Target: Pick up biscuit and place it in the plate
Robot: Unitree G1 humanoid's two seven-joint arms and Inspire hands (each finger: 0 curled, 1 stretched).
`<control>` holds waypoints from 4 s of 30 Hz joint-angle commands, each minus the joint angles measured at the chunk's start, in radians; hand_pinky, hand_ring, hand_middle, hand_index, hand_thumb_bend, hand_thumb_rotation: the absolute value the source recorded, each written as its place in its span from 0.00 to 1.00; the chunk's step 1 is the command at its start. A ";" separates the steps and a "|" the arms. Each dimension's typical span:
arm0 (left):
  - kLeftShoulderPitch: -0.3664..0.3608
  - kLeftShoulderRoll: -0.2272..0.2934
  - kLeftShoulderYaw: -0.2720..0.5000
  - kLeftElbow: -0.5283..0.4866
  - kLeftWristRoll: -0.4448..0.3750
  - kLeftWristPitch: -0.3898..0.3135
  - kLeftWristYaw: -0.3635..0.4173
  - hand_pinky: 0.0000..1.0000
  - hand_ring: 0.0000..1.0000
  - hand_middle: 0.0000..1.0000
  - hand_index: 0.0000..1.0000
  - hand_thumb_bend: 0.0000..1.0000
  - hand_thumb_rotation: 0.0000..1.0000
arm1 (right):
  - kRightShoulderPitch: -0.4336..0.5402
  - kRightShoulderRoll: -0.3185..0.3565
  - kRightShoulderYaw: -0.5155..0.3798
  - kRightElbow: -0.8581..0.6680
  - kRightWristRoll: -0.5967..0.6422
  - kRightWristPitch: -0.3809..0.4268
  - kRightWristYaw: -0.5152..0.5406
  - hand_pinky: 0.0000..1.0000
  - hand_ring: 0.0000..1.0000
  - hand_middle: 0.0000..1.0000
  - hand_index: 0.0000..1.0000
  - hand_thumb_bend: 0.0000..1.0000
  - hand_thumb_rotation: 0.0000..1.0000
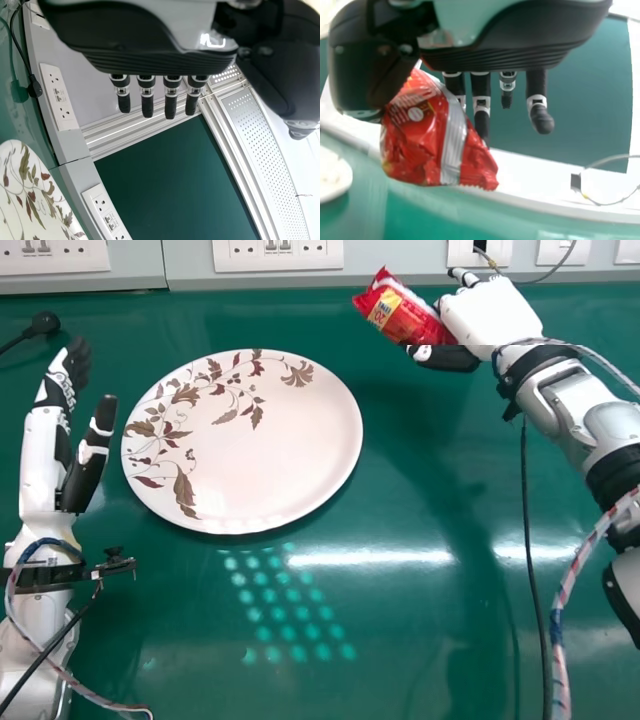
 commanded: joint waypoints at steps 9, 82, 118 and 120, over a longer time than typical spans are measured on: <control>0.018 0.017 0.020 0.020 0.037 0.011 0.007 1.00 1.00 1.00 1.00 1.00 0.74 | 0.155 -0.077 -0.168 -0.431 0.070 0.001 0.138 0.05 0.08 0.43 0.48 0.52 0.00; -0.023 0.028 0.009 0.058 0.024 -0.014 -0.005 1.00 1.00 1.00 1.00 0.98 0.77 | 0.088 0.332 0.004 -0.258 -0.039 0.090 0.217 0.79 0.95 1.00 1.00 1.00 0.77; -0.061 0.059 0.029 0.292 -0.213 -0.161 -0.148 1.00 1.00 1.00 1.00 1.00 0.77 | 0.849 0.435 -0.579 -1.239 0.518 0.428 0.340 0.72 0.82 0.87 0.87 0.60 0.43; -0.050 0.061 0.038 0.279 -0.289 -0.148 -0.200 1.00 1.00 0.98 1.00 1.00 0.75 | 0.869 0.472 -0.584 -1.244 0.557 0.414 0.324 0.71 0.82 0.87 0.87 0.58 0.41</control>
